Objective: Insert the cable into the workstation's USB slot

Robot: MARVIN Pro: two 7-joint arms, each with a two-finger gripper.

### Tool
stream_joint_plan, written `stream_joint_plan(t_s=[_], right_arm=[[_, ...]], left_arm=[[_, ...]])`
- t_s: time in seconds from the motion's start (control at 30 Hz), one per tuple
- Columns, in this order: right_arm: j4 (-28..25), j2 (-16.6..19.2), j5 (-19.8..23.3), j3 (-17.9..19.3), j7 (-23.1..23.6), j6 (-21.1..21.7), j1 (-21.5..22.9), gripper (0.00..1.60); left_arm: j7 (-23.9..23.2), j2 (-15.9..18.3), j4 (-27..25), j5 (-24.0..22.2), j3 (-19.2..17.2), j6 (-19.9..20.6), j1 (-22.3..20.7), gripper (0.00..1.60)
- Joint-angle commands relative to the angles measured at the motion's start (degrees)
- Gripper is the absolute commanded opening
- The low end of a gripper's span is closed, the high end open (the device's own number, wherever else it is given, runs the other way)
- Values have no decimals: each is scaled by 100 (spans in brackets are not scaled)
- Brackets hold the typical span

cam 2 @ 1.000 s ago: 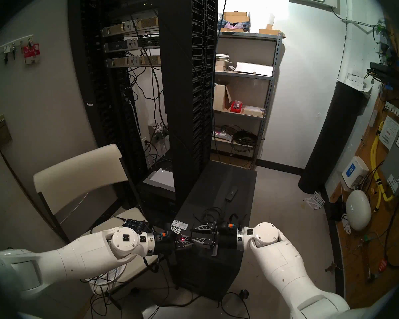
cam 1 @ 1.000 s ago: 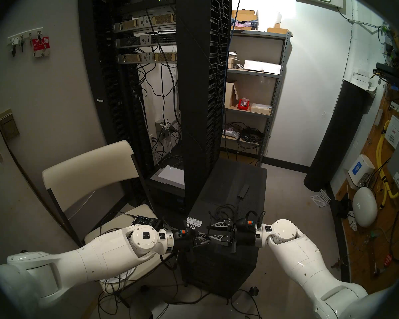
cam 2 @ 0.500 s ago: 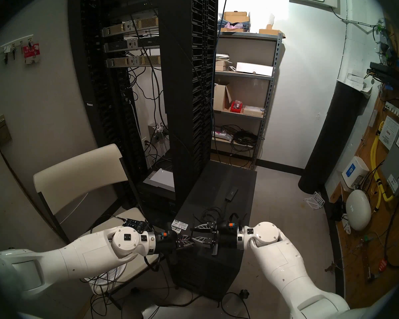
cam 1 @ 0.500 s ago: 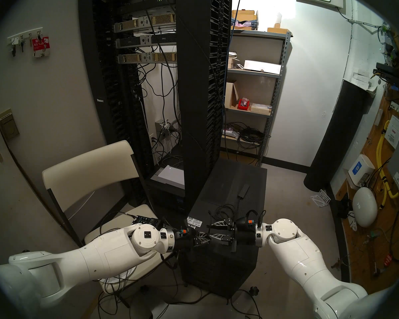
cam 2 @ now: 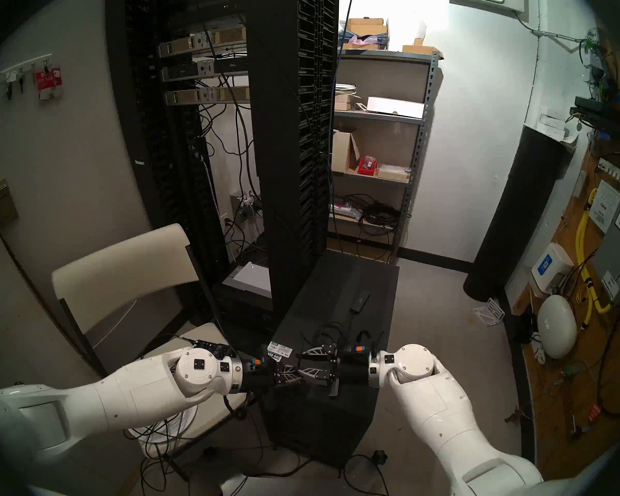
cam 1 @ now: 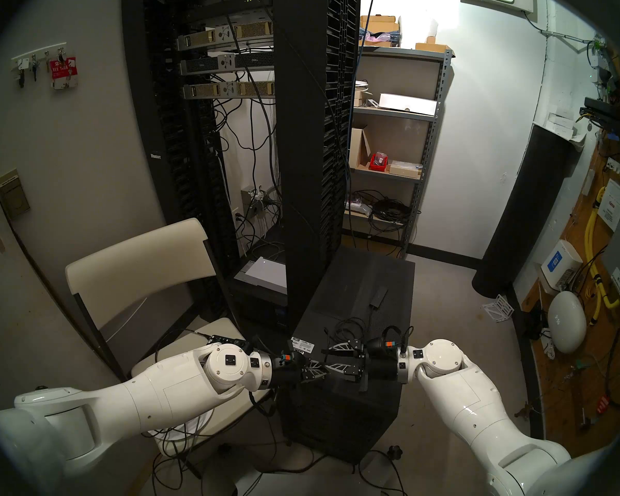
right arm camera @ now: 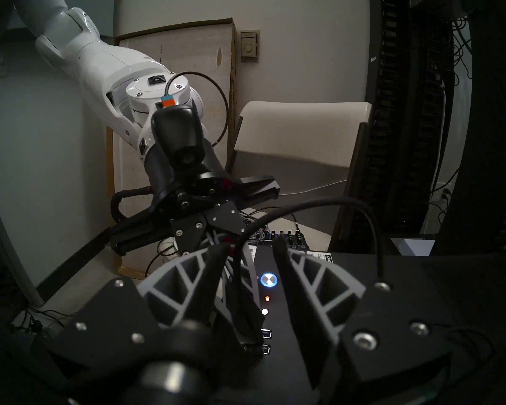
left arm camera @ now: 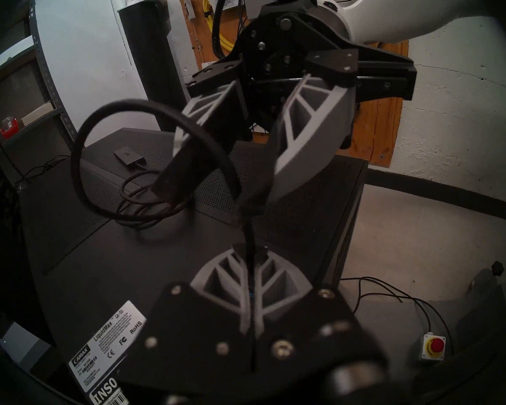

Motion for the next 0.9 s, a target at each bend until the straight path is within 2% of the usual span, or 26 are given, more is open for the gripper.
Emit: stream_joint_plan(t_s=[0.0,0.87], right_arm=[[-46,-53,46,4,22,8,51,96],[-125,-79,8,54,44,46,-5,103]], left_arm=[[-46,-5,-71,-30,-50,27,-95,0],[-167,-57,14,-20,-89,48,-155,0]])
